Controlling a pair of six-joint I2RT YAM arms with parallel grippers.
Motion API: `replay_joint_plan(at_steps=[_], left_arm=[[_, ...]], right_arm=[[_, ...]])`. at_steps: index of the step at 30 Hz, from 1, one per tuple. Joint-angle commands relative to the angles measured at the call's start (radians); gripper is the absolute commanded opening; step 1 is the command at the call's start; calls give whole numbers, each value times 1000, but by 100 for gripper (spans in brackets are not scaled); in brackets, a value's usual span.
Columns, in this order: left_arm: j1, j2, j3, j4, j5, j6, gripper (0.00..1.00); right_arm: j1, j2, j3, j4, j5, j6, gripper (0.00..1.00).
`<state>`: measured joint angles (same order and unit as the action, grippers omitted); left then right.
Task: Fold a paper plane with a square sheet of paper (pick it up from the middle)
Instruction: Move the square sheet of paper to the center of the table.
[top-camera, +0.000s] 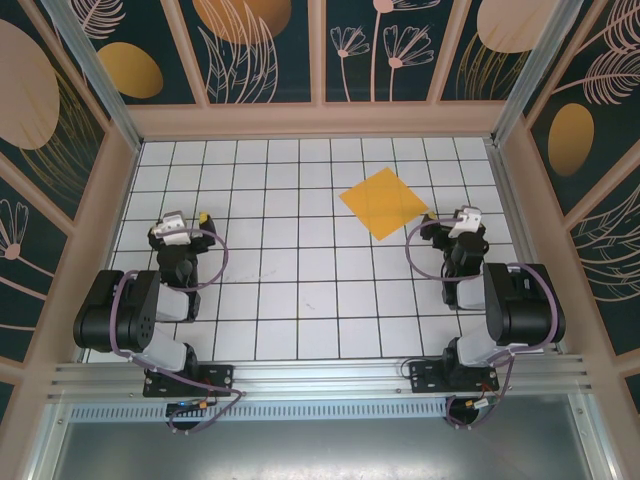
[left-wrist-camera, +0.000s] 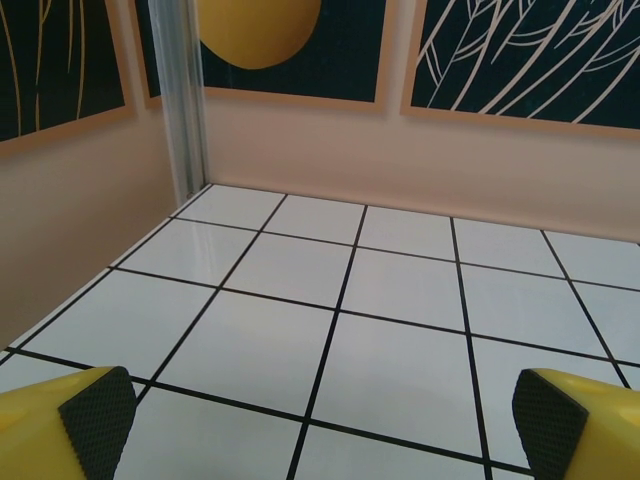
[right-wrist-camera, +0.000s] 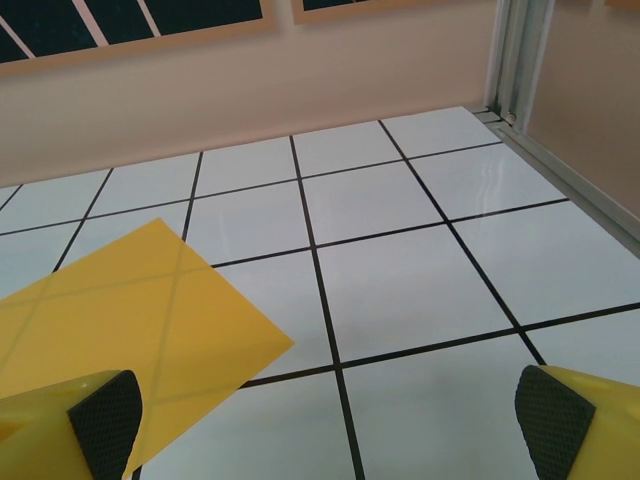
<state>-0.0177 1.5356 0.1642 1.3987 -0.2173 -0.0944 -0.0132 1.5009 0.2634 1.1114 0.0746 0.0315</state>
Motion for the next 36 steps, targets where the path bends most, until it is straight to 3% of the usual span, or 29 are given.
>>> replay_joint_plan(at_steps=[1, 7, 11, 15, 19, 23, 29, 36], left_arm=[[5, -47, -32, 74, -17, -12, 98], [5, -185, 23, -145, -28, -13, 98], [5, -319, 134, -472, -91, -132, 99], [5, -388, 314, -888, -125, -315, 98], [5, -384, 474, -1174, -46, -391, 98], [5, -398, 527, -1285, 12, -423, 99], [5, -425, 525, -1313, 132, -429, 99], [5, -409, 536, -1352, 168, -406, 98]], right_arm=[[12, -103, 125, -234, 81, 6, 99], [58, -186, 351, -698, 168, 121, 99], [86, -110, 555, -1057, 170, 270, 99], [132, 23, 682, -1182, -18, 291, 95], [187, 166, 791, -1233, -51, 338, 92], [234, 293, 898, -1275, -53, 379, 90], [314, 471, 1051, -1359, -30, 411, 87], [380, 543, 1051, -1420, 10, 542, 84]])
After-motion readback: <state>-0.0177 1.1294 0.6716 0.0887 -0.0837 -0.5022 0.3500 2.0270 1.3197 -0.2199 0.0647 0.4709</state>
